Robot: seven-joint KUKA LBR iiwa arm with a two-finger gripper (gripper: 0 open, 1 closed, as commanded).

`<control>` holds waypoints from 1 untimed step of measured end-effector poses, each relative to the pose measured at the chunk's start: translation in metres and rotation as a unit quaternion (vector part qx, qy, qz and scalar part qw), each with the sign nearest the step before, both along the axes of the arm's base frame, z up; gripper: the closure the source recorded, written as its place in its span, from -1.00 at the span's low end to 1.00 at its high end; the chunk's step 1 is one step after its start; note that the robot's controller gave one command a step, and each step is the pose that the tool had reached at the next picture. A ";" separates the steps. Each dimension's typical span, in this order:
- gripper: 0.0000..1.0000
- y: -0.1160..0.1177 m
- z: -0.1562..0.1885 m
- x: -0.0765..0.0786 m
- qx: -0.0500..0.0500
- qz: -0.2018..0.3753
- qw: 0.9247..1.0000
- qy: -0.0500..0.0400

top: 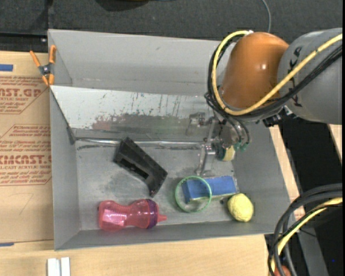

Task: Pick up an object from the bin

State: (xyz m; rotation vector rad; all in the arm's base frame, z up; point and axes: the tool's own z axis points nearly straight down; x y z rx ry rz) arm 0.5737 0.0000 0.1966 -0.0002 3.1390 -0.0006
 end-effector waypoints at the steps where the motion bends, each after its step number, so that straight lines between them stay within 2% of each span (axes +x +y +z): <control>1: -1.00 0.011 -0.060 -0.022 0.000 0.004 1.000 0.002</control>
Offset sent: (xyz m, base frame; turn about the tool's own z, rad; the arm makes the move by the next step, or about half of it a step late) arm -0.0496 0.0263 -0.0626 -0.1529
